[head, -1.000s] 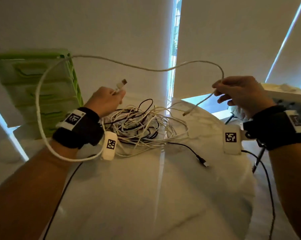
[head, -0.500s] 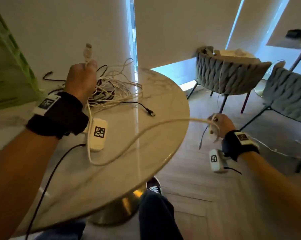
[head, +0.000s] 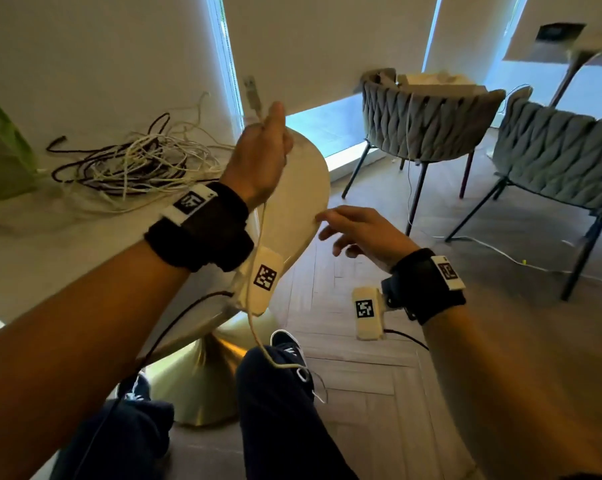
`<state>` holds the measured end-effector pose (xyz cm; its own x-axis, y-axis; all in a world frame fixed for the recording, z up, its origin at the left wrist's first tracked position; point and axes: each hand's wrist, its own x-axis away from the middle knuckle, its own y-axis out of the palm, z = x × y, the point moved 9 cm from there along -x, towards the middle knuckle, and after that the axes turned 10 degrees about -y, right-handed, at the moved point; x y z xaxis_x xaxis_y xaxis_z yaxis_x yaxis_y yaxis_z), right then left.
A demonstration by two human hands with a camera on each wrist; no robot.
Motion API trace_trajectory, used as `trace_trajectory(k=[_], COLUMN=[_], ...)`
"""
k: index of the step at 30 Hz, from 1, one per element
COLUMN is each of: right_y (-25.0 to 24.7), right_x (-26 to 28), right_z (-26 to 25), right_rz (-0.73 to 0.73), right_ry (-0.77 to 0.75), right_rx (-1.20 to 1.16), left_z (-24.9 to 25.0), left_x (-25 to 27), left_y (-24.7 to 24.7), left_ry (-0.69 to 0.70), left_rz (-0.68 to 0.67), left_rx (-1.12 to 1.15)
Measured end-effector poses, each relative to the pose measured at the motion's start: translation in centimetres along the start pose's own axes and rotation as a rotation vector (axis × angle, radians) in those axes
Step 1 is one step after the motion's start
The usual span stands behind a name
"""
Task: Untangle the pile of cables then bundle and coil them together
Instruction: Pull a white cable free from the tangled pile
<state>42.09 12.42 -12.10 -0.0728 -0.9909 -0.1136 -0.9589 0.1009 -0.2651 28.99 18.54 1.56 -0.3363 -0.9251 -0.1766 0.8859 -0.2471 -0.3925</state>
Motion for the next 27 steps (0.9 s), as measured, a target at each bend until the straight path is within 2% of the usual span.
trace_trajectory(k=[3, 5, 9, 14, 17, 21, 23, 25, 27], right_y=[4.3, 5.8, 7.0, 6.7, 4.6, 2.5, 1.6, 0.8, 0.7], right_x=[1.0, 1.4, 1.8, 0.9, 0.0, 0.0, 0.2, 0.2, 0.4], right_z=[-3.5, -4.2, -4.2, -4.7, -4.0, -1.7, -1.1, -0.3, 1.8], right_rz=[-0.258, -0.347, -0.348, -0.25, -0.132, -0.12, -0.111, -0.143, -0.236], right_ry=[-0.125, -0.175, -0.14, -0.198, -0.183, -0.095, -0.081, -0.047, 0.04], right_rx=[-0.192, -0.288, -0.388, -0.157, 0.006, 0.086, 0.104, 0.209, 0.406], left_z=[0.3, -0.3, -1.4, -2.3, -3.4, -4.9, -5.3, -4.9, -4.1], left_x=[0.9, 0.9, 0.7, 0.2, 0.0, 1.1, 2.0, 2.3, 2.4], left_y=[2.8, 3.5, 2.7, 1.4, 0.5, 1.5, 2.0, 2.2, 2.3], left_ry=[0.046, 0.043, 0.061, 0.024, -0.069, -0.202, -0.257, -0.275, -0.278], left_rz=[-0.006, 0.002, 0.061, 0.028, -0.067, -0.394, -0.489, -0.532, -0.608], left_rx=[-0.072, -0.101, -0.11, -0.011, 0.09, 0.098, 0.178, 0.331, 0.522])
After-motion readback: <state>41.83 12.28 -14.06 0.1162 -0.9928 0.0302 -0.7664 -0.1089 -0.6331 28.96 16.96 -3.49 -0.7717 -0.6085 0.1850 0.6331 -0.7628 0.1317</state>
